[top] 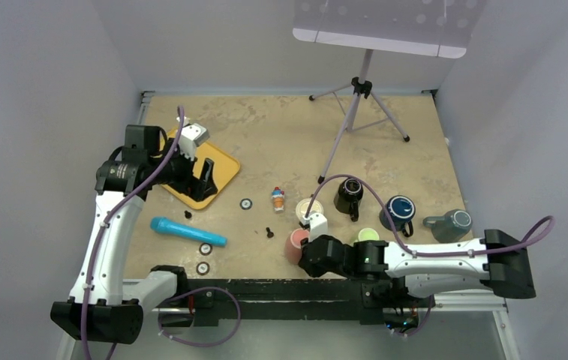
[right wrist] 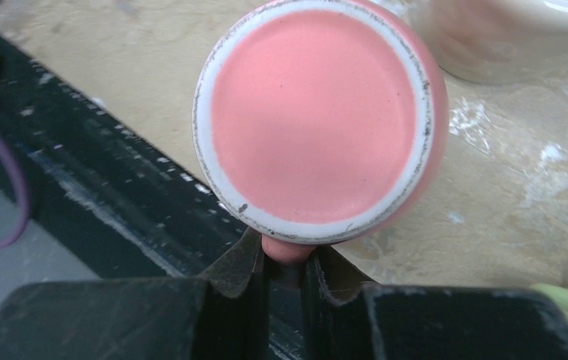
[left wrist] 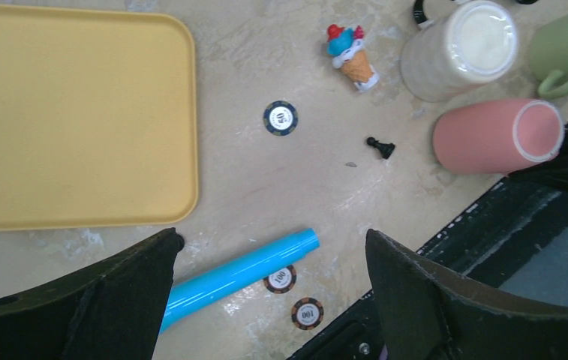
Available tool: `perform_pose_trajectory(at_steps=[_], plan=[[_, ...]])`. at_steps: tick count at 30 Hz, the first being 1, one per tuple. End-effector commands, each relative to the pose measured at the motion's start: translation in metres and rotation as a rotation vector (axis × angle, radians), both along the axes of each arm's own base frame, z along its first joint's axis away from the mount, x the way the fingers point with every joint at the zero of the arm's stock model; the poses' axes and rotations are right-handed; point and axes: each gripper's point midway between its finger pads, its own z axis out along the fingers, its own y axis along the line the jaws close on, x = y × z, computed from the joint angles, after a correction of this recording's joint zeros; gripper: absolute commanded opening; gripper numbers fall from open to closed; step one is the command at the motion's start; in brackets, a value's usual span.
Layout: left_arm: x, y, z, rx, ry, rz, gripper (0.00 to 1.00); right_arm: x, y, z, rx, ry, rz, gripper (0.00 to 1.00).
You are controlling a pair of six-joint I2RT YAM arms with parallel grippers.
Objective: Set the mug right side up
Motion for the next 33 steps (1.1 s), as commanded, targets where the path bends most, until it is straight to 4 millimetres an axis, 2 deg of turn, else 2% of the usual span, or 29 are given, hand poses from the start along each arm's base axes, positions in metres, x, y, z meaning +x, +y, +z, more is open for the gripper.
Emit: perform_pose_trajectory(at_steps=[1, 5, 7, 10, 15, 18, 21, 24, 26, 29, 33], plan=[[-0.021, -0.029, 0.045, -0.161, -0.015, -0.122, 0.97, 0.013, 0.057, 0.134, 0.432, -0.168, 0.092, 0.00], [-0.046, -0.055, 0.093, -0.322, -0.025, -0.235, 0.97, 0.048, 0.051, 0.254, 0.793, -0.410, 0.103, 0.00], [-0.055, -0.064, 0.120, -0.387, -0.072, -0.274, 0.98, 0.061, 0.046, 0.298, 0.921, -0.540, 0.115, 0.00], [-0.061, -0.071, 0.151, -0.455, -0.151, -0.300, 1.00, 0.071, 0.051, 0.357, 1.037, -0.689, 0.156, 0.00], [-0.066, -0.081, 0.186, -0.564, -0.209, -0.315, 1.00, 0.067, 0.064, 0.413, 1.157, -0.807, 0.273, 0.00], [-0.056, -0.084, 0.187, -0.621, -0.137, -0.266, 0.99, 0.059, 0.074, 0.430, 1.206, -0.823, 0.344, 0.00], [-0.052, -0.090, 0.189, -0.690, -0.054, -0.274, 0.95, 0.057, 0.089, 0.431, 1.222, -0.798, 0.402, 0.00], [-0.055, -0.095, 0.203, -0.743, -0.070, -0.316, 0.90, 0.057, 0.099, 0.427, 1.234, -0.770, 0.428, 0.00], [-0.057, -0.095, 0.212, -0.747, -0.128, -0.334, 0.84, 0.059, 0.103, 0.423, 1.231, -0.751, 0.432, 0.00], [-0.064, -0.095, 0.217, -0.741, -0.180, -0.356, 0.69, 0.062, 0.106, 0.420, 1.229, -0.751, 0.432, 0.00], [-0.069, -0.100, 0.214, -0.787, -0.101, -0.398, 0.55, 0.063, 0.117, 0.417, 1.236, -0.712, 0.471, 0.00]])
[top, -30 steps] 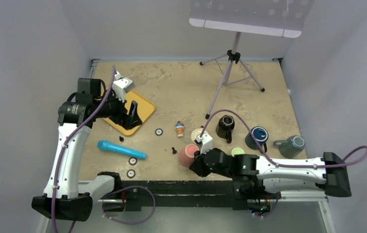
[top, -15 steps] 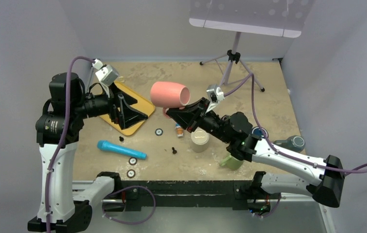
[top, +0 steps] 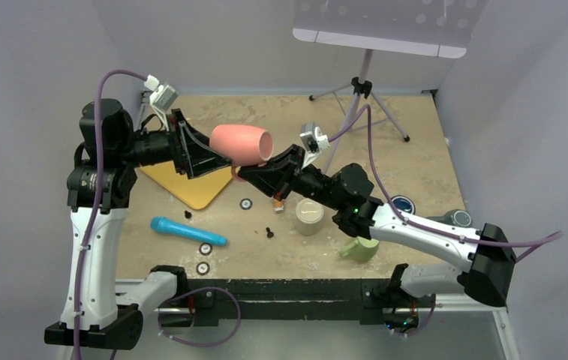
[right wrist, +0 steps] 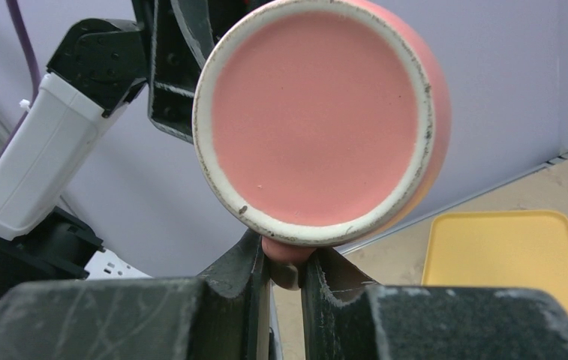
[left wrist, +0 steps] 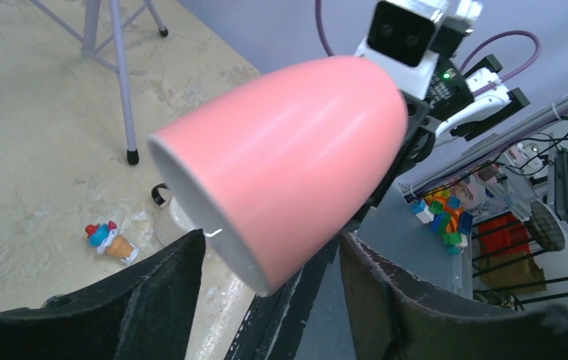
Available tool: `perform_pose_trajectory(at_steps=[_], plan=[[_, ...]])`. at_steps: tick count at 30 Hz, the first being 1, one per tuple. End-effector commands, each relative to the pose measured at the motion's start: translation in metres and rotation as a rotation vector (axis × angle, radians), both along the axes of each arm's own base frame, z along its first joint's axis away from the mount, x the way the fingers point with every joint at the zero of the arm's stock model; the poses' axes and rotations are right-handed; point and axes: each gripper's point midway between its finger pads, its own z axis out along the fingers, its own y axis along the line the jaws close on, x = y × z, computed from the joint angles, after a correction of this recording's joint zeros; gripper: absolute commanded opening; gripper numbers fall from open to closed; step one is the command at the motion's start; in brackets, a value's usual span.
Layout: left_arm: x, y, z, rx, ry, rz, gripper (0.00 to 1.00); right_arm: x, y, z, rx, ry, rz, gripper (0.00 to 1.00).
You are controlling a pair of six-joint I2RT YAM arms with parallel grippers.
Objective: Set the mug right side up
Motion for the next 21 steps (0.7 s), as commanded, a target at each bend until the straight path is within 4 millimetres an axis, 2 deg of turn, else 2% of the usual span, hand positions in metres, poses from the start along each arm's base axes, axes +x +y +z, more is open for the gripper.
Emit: perform_pose_trajectory(at_steps=[1, 4, 7, 8, 10, 11, 12, 14, 16, 18, 21], plan=[[-0.012, -0.006, 0.013, -0.060, -0.001, -0.095, 0.51, -0.019, -0.010, 0.073, 0.196, -0.123, 0.089, 0.00], [-0.012, -0.009, 0.008, -0.064, 0.035, -0.121, 0.32, -0.012, -0.003, 0.068, 0.199, -0.108, 0.119, 0.00], [-0.010, -0.011, 0.000, -0.060, 0.060, -0.127, 0.00, -0.003, 0.012, 0.057, 0.137, -0.084, 0.150, 0.00], [-0.008, -0.010, -0.002, -0.045, 0.055, -0.112, 0.00, 0.005, 0.018, 0.049, 0.094, -0.062, 0.137, 0.18], [0.012, 0.002, -0.016, 0.072, 0.016, 0.036, 0.00, 0.026, 0.023, 0.030, 0.009, -0.008, 0.049, 0.57], [0.027, 0.013, -0.025, 0.157, -0.006, 0.137, 0.00, 0.037, 0.021, 0.020, -0.022, 0.016, -0.014, 0.79], [0.053, 0.037, -0.040, 0.286, -0.026, 0.303, 0.00, 0.051, 0.016, 0.007, -0.051, 0.039, -0.092, 0.93], [0.085, 0.074, -0.062, 0.496, -0.072, 0.464, 0.00, 0.067, 0.006, -0.010, -0.097, 0.053, -0.194, 0.97], [0.117, 0.106, -0.088, 0.698, -0.082, 0.556, 0.00, 0.080, -0.001, -0.028, -0.175, 0.067, -0.275, 0.98], [0.147, 0.137, -0.114, 0.900, -0.070, 0.602, 0.00, 0.091, -0.009, -0.051, -0.269, 0.083, -0.351, 0.98], [0.189, 0.179, -0.153, 1.211, -0.010, 0.595, 0.00, 0.102, -0.025, -0.073, -0.364, 0.080, -0.449, 0.98]])
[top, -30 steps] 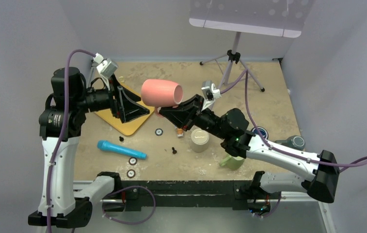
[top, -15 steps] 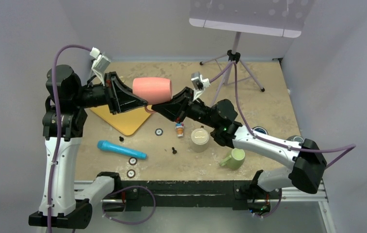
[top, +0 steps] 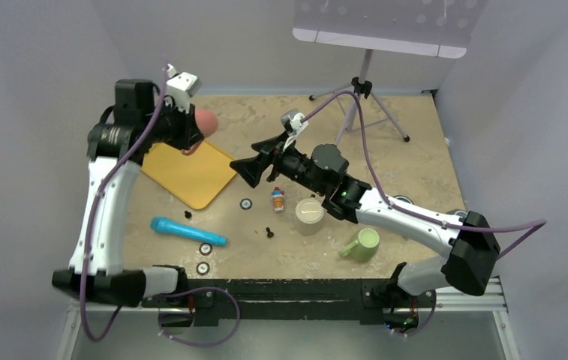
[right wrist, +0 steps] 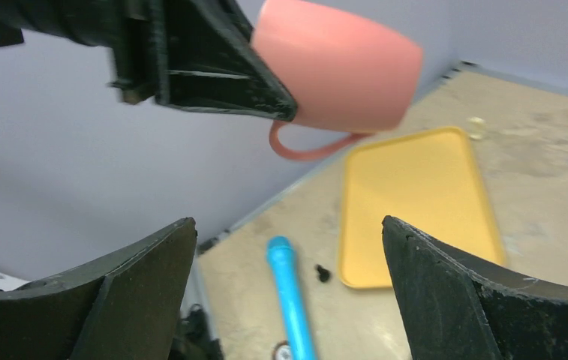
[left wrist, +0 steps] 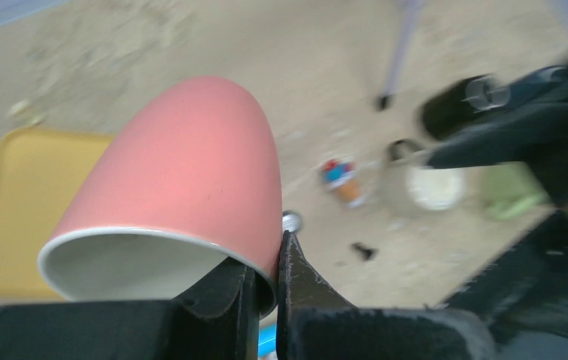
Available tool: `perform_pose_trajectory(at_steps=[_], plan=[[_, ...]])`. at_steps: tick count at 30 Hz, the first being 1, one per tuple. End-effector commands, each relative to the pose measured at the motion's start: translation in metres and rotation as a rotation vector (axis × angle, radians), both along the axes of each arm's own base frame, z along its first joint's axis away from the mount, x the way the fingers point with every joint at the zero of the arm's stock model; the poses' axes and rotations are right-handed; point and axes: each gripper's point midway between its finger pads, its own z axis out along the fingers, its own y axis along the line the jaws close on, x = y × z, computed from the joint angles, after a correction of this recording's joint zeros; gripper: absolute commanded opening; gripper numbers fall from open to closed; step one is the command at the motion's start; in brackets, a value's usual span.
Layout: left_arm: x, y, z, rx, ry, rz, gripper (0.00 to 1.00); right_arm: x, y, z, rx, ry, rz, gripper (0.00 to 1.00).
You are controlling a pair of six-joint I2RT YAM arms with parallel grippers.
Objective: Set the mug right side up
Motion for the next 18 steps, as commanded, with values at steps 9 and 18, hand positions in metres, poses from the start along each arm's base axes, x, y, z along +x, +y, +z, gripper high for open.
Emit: perform_pose_trajectory(at_steps=[9, 18], plan=[[0.161, 0.139, -0.111, 0.819, 0.345, 0.060, 0.00, 0.025, -0.072, -0.054, -0.378, -0.038, -0.280, 0.98], [0.165, 0.135, -0.180, 0.730, 0.482, -0.083, 0.00, 0.015, -0.094, -0.074, -0.440, 0.009, -0.289, 0.98]])
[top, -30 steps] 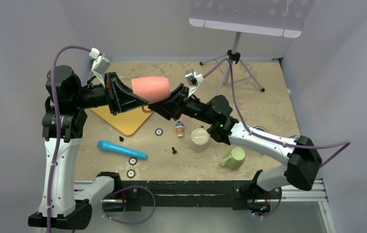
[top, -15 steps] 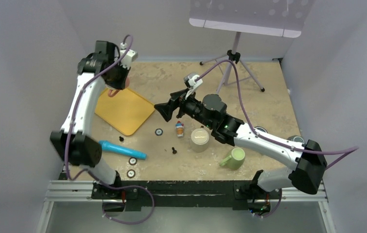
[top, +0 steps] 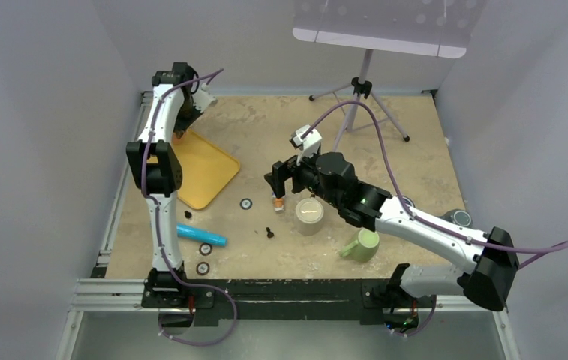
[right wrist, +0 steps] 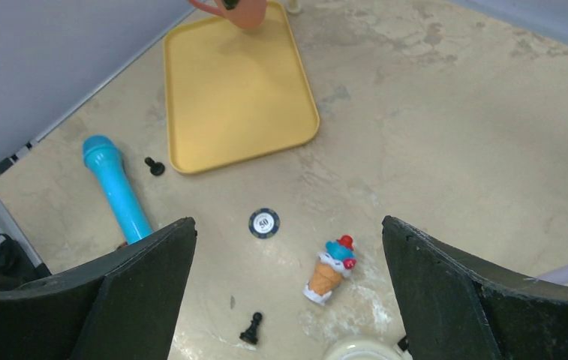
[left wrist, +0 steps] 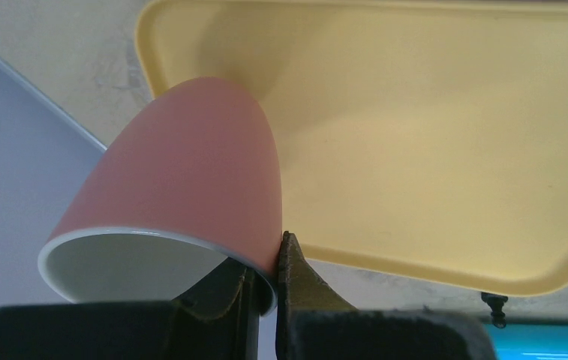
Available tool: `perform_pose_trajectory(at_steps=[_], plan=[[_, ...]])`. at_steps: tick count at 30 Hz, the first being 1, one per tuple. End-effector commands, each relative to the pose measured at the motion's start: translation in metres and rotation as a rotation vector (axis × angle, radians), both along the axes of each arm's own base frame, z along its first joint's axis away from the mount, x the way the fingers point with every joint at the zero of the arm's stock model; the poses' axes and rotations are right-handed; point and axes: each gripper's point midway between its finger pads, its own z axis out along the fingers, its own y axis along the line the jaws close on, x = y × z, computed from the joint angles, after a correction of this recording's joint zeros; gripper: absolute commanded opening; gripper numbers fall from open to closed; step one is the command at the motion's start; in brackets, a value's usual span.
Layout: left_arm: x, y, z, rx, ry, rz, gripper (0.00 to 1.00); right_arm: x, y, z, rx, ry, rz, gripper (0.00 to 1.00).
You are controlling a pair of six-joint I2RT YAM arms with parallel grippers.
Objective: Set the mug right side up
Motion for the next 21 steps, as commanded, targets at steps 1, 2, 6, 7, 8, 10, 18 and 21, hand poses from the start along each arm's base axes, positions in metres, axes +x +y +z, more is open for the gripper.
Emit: perform_pose_trajectory(at_steps=[1, 2, 6, 7, 8, 10, 18, 21], plan=[[-0.010, -0.009, 0.023, -0.094, -0.001, -0.047, 0.00, -0.002, -0.023, -0.001, -0.038, 0.003, -0.049, 0.98], [-0.013, -0.014, 0.020, -0.118, 0.013, -0.053, 0.00, -0.003, -0.026, -0.002, -0.045, 0.010, -0.057, 0.98], [-0.023, -0.019, 0.003, -0.146, 0.088, -0.071, 0.00, -0.005, -0.039, -0.006, -0.067, 0.024, -0.090, 0.98], [-0.025, -0.015, -0.005, -0.128, 0.116, -0.073, 0.00, -0.004, -0.042, -0.008, -0.072, 0.028, -0.100, 0.98], [-0.025, -0.011, -0.011, -0.104, 0.138, -0.075, 0.00, -0.004, -0.044, -0.009, -0.077, 0.031, -0.108, 0.98], [-0.027, -0.005, -0.022, -0.070, 0.184, -0.081, 0.00, -0.003, -0.049, -0.013, -0.081, 0.040, -0.130, 0.98], [-0.014, 0.000, 0.011, -0.099, 0.024, -0.064, 0.52, -0.003, -0.091, -0.058, -0.202, 0.178, -0.294, 0.99], [-0.015, 0.000, 0.052, -0.094, -0.089, -0.058, 0.68, -0.003, -0.106, -0.074, -0.155, 0.267, -0.335, 0.98]])
